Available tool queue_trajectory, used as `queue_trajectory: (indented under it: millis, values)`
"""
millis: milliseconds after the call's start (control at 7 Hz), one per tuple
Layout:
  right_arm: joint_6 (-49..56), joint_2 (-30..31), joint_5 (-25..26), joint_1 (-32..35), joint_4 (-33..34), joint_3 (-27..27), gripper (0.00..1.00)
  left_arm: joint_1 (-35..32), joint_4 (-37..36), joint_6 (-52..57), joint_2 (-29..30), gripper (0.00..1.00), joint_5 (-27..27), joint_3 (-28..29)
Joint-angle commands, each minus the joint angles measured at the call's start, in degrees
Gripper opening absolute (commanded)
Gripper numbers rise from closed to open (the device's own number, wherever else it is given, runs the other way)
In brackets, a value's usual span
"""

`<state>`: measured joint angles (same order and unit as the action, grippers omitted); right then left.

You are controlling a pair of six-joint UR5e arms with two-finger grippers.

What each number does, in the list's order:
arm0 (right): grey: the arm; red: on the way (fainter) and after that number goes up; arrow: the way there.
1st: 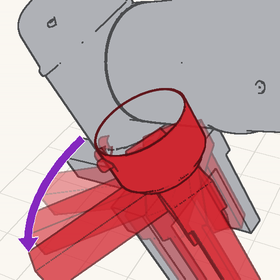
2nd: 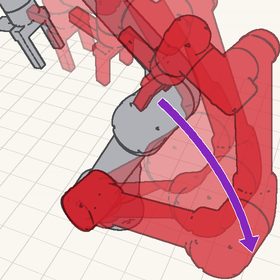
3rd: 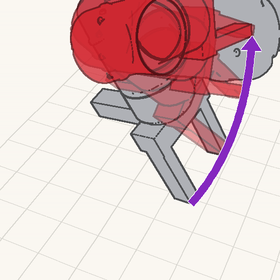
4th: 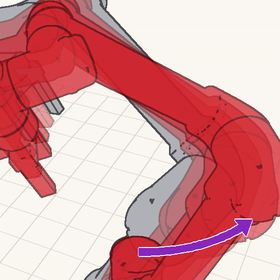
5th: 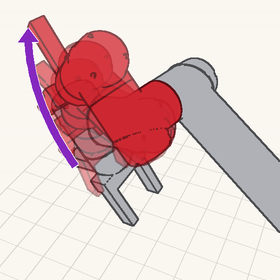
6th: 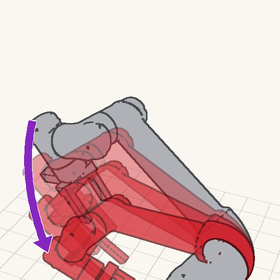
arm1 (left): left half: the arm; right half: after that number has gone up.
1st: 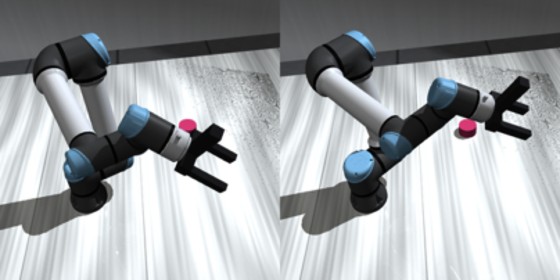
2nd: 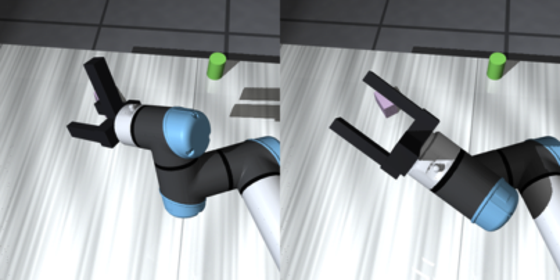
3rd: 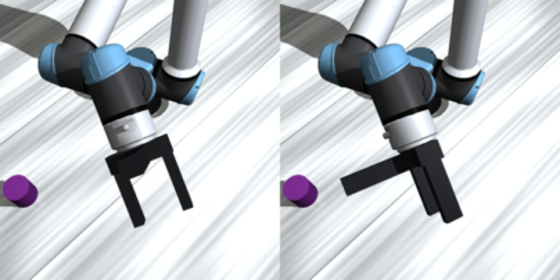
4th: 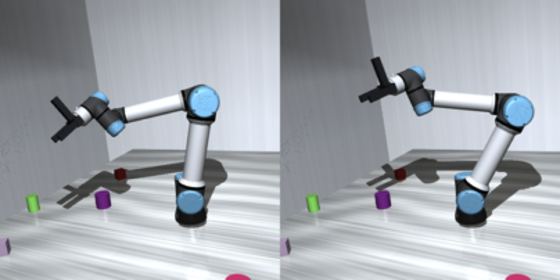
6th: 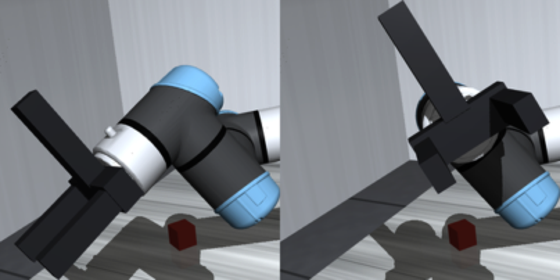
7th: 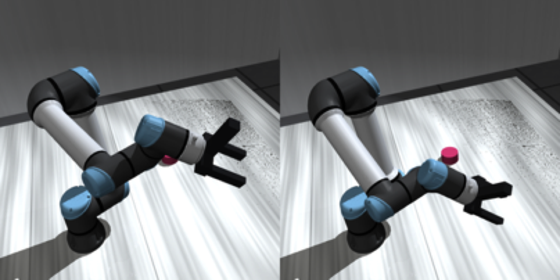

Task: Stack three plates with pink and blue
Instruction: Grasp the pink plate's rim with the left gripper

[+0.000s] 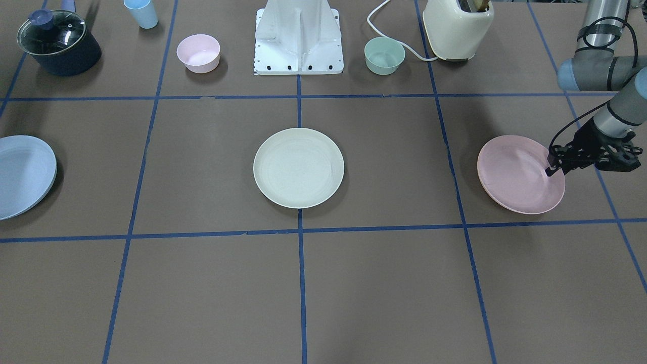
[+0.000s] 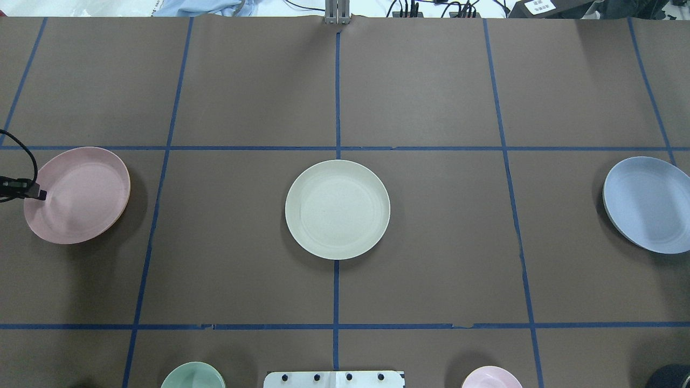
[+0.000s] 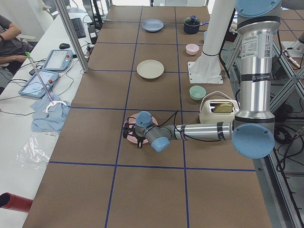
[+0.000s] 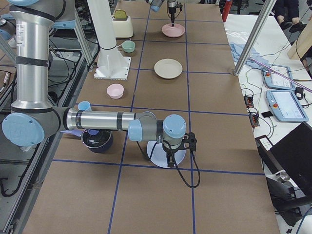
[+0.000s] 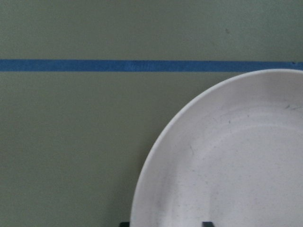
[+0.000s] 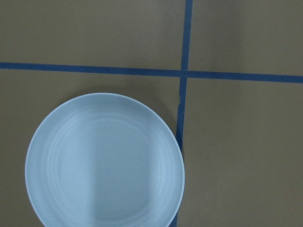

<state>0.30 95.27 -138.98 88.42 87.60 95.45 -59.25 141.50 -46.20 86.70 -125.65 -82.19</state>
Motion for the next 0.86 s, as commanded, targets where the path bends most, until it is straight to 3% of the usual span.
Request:
queue_trajectory:
  millis: [0, 143, 286, 571, 714]
  values:
    - [-0.03, 0.00, 2.89, -1.57, -0.07, -0.26, 1.00, -0.08, 0.00, -0.72, -0.30, 0.00, -0.04, -0.34]
    - [0.14, 0.00, 5.71, -3.15, -0.24, -0.96, 1.00, -0.60, -0.44, -0.64, -0.48, 0.00, -1.34, -2.61]
    - [0.06, 0.00, 5.99, -3.60, -4.42, -3.75, 1.00, -0.87, -1.22, -0.55, -1.52, 0.00, -7.79, -5.24]
    - [-0.03, -0.61, 6.08, -3.87, -19.94, -15.32, 1.00, -8.84, -1.32, -0.81, -0.92, 0.00, -20.97, -5.96]
    - [-0.03, -0.88, 6.09, -4.31, -24.11, -18.95, 1.00, -10.09, -2.36, -1.60, 0.39, 0.00, -23.48, -6.40]
